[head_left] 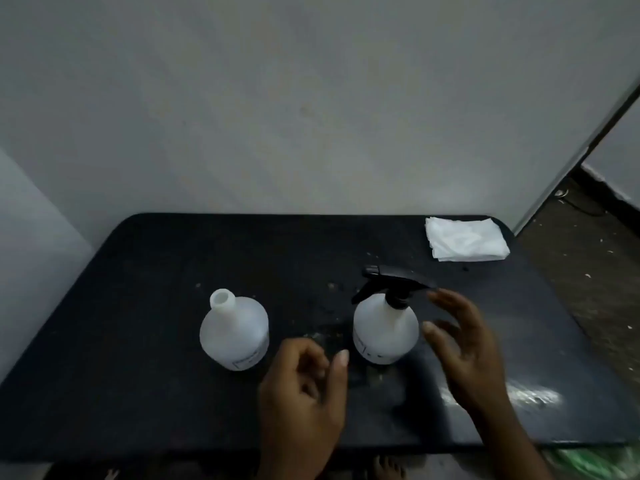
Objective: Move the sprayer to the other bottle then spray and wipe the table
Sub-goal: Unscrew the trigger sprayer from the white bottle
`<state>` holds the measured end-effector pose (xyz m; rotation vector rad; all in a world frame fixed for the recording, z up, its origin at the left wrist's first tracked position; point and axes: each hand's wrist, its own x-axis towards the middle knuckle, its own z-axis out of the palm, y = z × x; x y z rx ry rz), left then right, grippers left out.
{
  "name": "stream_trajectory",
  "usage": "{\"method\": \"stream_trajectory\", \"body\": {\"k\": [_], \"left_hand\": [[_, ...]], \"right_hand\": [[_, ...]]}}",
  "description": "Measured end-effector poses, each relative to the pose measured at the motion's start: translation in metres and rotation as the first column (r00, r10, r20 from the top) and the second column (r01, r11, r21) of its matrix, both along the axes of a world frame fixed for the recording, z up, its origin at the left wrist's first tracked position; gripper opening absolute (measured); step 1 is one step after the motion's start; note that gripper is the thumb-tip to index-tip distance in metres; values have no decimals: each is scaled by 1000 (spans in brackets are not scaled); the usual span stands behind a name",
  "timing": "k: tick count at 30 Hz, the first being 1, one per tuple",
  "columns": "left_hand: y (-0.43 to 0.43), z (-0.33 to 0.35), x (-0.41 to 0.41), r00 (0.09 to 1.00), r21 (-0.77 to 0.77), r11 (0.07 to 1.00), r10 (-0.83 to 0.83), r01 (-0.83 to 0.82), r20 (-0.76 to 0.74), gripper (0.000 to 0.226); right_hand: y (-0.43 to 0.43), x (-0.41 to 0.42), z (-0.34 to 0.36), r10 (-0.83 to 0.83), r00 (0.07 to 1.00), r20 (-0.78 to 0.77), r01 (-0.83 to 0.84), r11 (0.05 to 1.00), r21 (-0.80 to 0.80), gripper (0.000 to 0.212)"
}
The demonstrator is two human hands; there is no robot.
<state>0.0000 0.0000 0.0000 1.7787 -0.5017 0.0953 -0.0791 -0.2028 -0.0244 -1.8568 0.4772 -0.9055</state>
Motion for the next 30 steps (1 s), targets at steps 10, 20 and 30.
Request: {"method": "stream_trajectory", "body": {"k": [10,20,30], "left_hand": [[-49,-35,26,907,137,913,-346,385,-242,106],[-40,-25,39,843,20,888,-429,459,-326,100],[-37,-16,37,859,56,896,-403,441,-315,93]], "right_hand": [[1,48,0,209,929,-306,-237,970,-58,40],[20,59,54,339,940,-45,-307,894,327,26],[35,72,64,123,988,92,-152,867,474,28]]}}
